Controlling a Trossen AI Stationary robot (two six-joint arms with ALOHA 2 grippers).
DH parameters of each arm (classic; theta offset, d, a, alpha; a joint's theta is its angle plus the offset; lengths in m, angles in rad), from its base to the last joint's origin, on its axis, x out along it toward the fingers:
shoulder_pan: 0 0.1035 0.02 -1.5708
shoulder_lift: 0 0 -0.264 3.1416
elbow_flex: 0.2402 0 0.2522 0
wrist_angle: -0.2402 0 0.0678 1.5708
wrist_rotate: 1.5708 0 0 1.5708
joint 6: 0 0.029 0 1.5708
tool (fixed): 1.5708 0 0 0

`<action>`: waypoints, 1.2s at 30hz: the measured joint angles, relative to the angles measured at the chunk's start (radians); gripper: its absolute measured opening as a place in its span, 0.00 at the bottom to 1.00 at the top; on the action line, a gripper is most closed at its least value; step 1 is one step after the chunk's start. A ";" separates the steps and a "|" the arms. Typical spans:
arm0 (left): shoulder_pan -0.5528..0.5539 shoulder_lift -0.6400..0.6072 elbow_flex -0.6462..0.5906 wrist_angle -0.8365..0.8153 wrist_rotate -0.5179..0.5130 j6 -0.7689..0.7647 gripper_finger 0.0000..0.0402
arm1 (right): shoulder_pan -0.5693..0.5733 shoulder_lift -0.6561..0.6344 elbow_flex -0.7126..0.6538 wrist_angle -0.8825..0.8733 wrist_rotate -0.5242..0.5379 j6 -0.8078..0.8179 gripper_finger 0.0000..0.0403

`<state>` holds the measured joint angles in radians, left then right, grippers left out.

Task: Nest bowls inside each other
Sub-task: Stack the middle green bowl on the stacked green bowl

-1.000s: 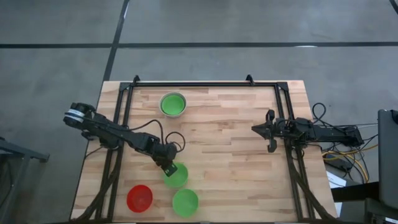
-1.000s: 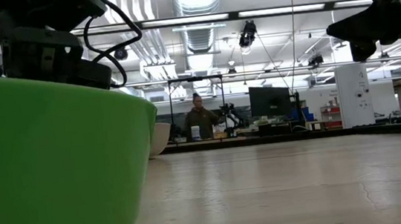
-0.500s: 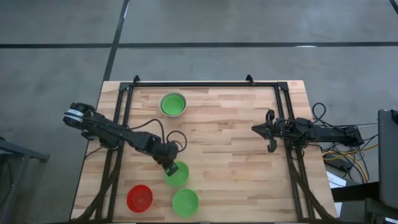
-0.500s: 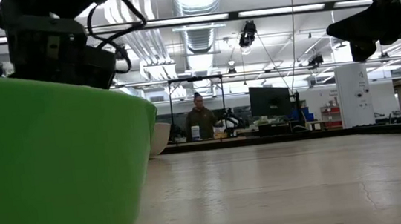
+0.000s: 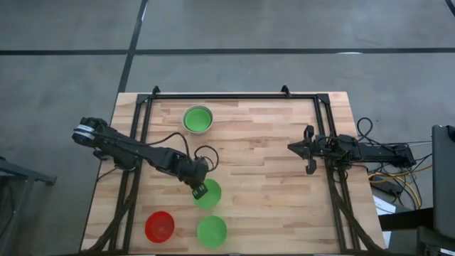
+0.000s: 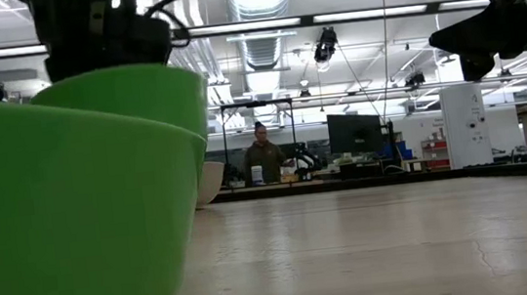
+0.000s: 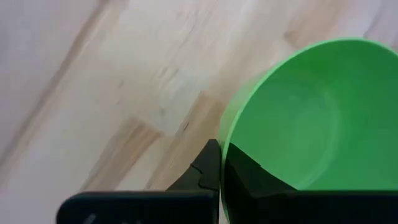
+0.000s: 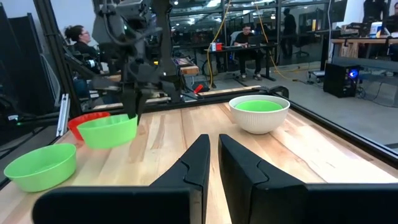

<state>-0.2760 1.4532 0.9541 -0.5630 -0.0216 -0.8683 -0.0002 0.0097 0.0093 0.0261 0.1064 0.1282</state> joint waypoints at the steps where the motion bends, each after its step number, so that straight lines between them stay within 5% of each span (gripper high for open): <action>1: 0.000 0.000 0.012 -0.003 -0.012 0.012 0.01 | 0.000 0.000 0.000 0.000 0.000 0.001 0.08; 16: 0.001 -0.008 0.156 -0.039 -0.120 0.178 0.01 | 0.000 0.000 0.000 0.000 0.000 0.001 0.08; 36: 0.034 -0.145 0.104 -0.075 -0.199 0.222 0.01 | 0.000 0.000 0.000 0.000 0.000 0.001 0.08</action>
<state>-0.2417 1.3082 1.0580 -0.6380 -0.2204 -0.6468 -0.0006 0.0097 0.0093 0.0261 0.1066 0.1295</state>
